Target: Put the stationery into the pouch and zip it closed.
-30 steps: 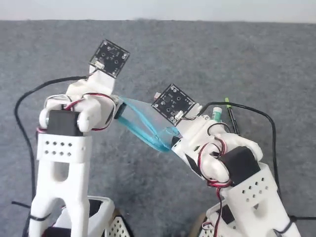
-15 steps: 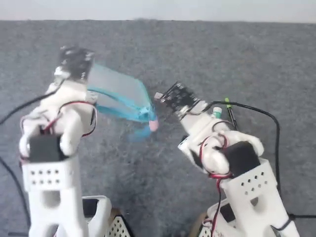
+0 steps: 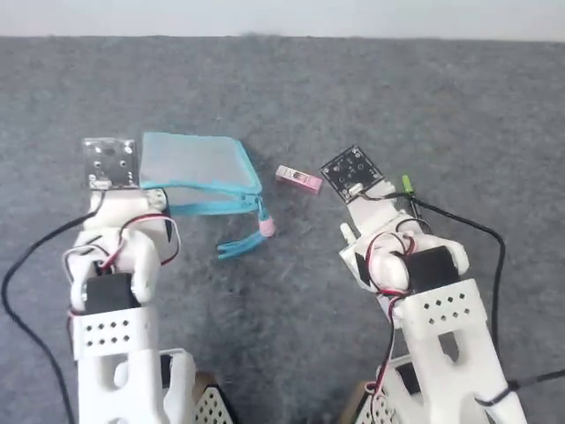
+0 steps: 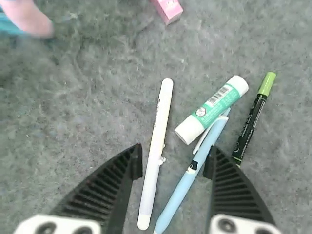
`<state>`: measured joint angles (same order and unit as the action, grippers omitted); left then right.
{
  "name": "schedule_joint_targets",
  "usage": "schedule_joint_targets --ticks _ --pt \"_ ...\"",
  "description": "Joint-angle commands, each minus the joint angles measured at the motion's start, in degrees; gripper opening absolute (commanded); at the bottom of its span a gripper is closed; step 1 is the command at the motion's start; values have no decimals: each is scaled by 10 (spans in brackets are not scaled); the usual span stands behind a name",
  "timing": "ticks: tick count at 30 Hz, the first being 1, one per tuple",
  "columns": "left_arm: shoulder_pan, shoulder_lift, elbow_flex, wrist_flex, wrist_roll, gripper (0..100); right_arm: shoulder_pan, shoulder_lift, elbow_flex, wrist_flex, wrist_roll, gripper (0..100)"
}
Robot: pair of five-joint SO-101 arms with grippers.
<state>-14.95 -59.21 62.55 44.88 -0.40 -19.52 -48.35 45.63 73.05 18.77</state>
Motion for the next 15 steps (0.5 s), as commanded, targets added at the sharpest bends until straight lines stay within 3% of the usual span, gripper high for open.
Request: schedule_joint_targets --ticks 1,7,15 --pt "9 -25 40 -53 26 10 7 -7 5 -25 -6 209" --pt "25 -27 91 -62 27 11 13 -7 40 -14 -5 209" --pt "109 -27 128 -61 28 12 131 4 19 -9 18 213"
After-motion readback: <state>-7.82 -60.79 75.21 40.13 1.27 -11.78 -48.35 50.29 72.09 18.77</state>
